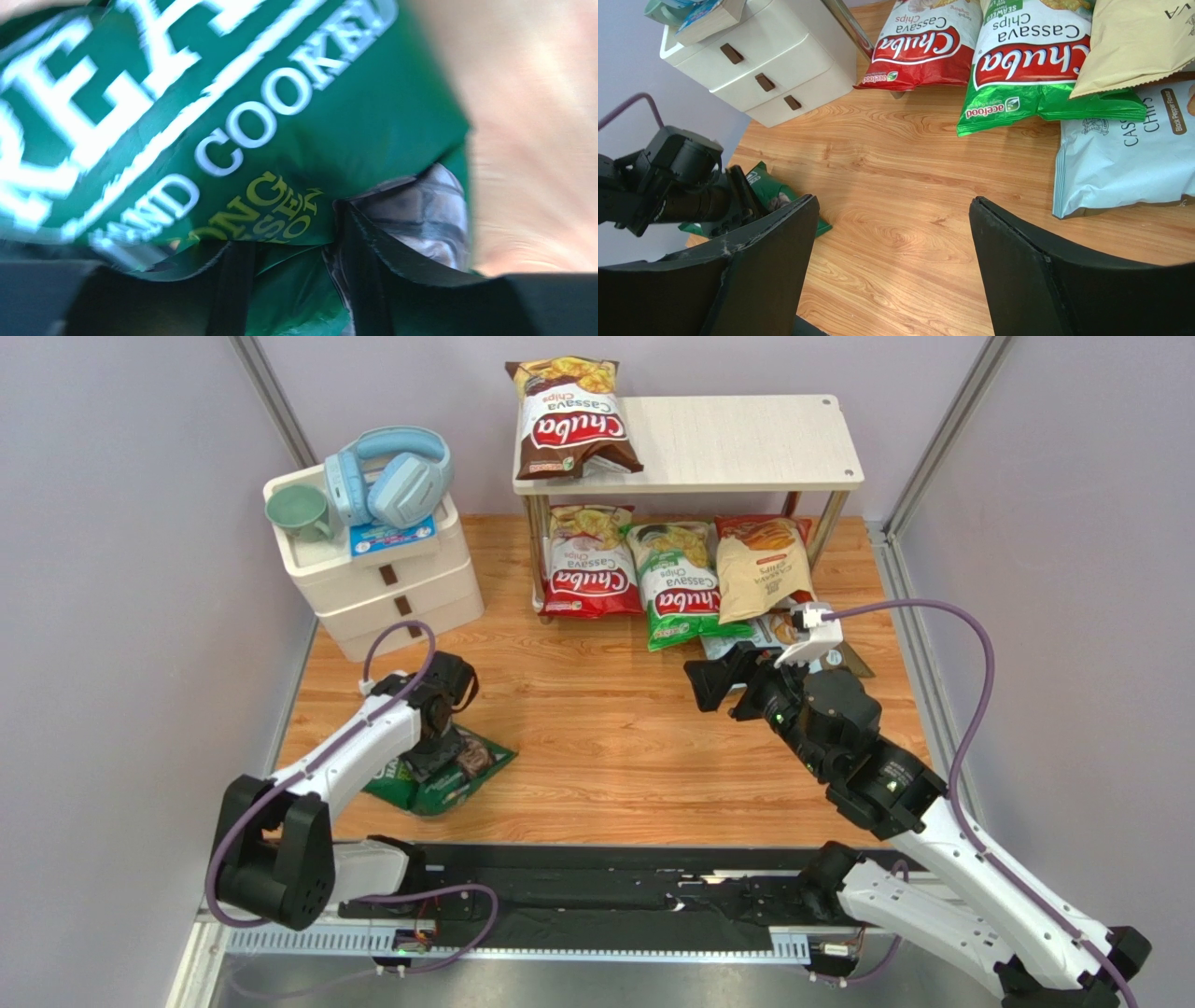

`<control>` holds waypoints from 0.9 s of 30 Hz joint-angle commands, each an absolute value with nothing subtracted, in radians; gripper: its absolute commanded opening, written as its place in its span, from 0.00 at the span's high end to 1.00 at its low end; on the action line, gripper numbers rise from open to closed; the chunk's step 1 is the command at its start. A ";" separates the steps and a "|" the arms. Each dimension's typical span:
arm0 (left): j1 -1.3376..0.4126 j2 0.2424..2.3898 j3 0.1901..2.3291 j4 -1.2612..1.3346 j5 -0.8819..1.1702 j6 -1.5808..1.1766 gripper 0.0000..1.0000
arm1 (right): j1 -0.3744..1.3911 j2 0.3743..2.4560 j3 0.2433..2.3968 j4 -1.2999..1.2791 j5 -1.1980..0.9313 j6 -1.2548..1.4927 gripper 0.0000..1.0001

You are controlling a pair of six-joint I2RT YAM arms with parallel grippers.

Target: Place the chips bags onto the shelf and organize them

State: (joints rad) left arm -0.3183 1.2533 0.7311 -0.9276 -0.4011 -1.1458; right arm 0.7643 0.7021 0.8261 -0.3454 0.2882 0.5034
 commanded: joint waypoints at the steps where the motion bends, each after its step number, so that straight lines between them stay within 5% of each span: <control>1: -0.318 1.376 0.738 -0.687 -0.219 -1.020 0.50 | 0.759 0.695 0.822 -0.341 0.307 0.499 0.15; 17: -0.595 1.568 1.017 -0.597 -0.213 -0.907 0.48 | 0.758 0.667 0.816 -0.394 0.357 0.509 0.15; 27: -0.574 1.169 1.204 -0.922 -0.353 -0.727 0.34 | 0.758 0.684 0.793 -0.390 0.344 0.515 0.17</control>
State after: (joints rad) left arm -0.6006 1.3560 1.1149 -0.7731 -0.2924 -0.8272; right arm 0.7624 0.6659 0.8093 -0.4141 0.3374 0.5091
